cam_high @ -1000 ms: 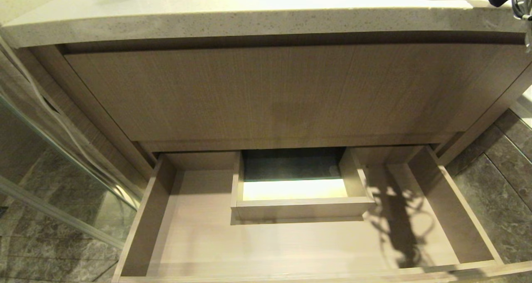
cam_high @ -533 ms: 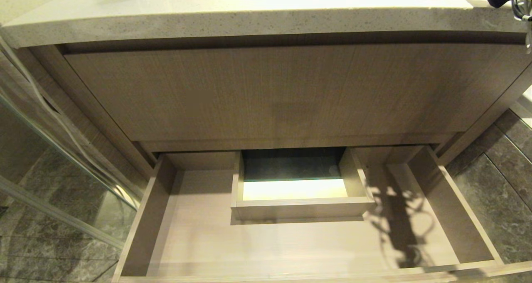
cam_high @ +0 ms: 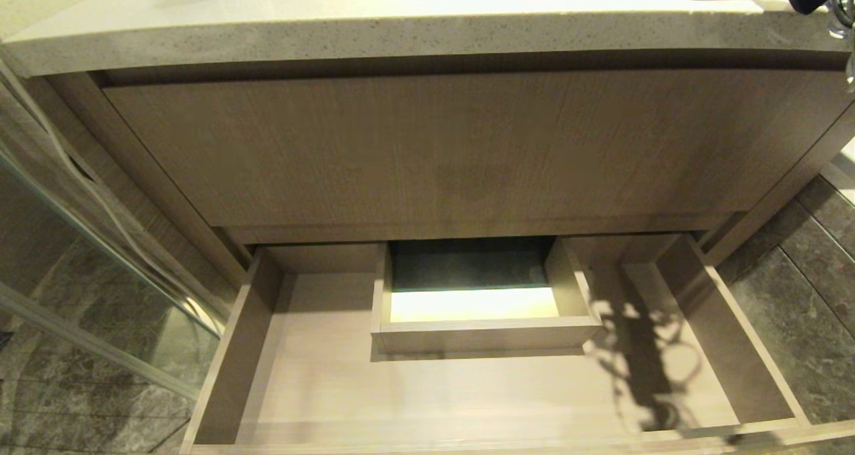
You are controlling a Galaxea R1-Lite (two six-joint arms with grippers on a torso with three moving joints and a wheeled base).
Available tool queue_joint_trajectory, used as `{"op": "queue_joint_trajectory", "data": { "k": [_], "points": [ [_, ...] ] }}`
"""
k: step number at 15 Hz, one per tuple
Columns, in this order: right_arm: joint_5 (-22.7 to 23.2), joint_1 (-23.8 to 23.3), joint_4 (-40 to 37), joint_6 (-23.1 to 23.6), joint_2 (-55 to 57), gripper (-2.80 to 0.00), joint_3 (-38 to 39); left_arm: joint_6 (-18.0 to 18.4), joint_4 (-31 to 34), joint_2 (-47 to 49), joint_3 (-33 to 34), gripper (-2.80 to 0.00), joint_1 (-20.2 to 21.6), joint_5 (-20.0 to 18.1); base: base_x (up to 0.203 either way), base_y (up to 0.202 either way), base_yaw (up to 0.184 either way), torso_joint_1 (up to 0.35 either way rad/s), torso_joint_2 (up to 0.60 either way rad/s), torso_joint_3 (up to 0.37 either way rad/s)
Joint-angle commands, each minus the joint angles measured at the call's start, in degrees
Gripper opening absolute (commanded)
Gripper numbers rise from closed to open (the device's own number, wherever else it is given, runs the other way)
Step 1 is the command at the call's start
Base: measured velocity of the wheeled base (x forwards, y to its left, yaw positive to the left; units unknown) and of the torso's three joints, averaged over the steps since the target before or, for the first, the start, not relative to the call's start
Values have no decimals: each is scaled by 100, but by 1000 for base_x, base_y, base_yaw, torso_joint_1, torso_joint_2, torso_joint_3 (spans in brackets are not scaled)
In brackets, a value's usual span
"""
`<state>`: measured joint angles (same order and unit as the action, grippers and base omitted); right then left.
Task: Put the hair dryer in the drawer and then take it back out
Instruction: Place it on the countertop
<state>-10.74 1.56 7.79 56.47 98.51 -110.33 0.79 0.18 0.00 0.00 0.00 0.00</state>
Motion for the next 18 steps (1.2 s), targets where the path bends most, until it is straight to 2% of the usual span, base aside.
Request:
{"op": "queue_joint_trajectory", "data": {
  "k": [1, 7, 10, 12, 18],
  "points": [
    [-7, 7, 26, 31, -181, -280, 24, 0, -1, 0, 0, -280, 0, 0, 0, 0, 0, 0, 0, 0],
    [-25, 11, 3, 21, -420, -280, 33, 0, -1, 0, 0, -280, 0, 0, 0, 0, 0, 0, 0, 0],
    [14, 11, -456, -6, -662, -280, 4, 0, -1, 0, 0, -280, 0, 0, 0, 0, 0, 0, 0, 0],
    [34, 8, -603, -205, -766, -280, -15, 0, -1, 0, 0, -280, 0, 0, 0, 0, 0, 0, 0, 0],
    [221, -7, -638, -383, -887, -280, 2, 0, -1, 0, 0, -280, 0, 0, 0, 0, 0, 0, 0, 0]
  ]
}}
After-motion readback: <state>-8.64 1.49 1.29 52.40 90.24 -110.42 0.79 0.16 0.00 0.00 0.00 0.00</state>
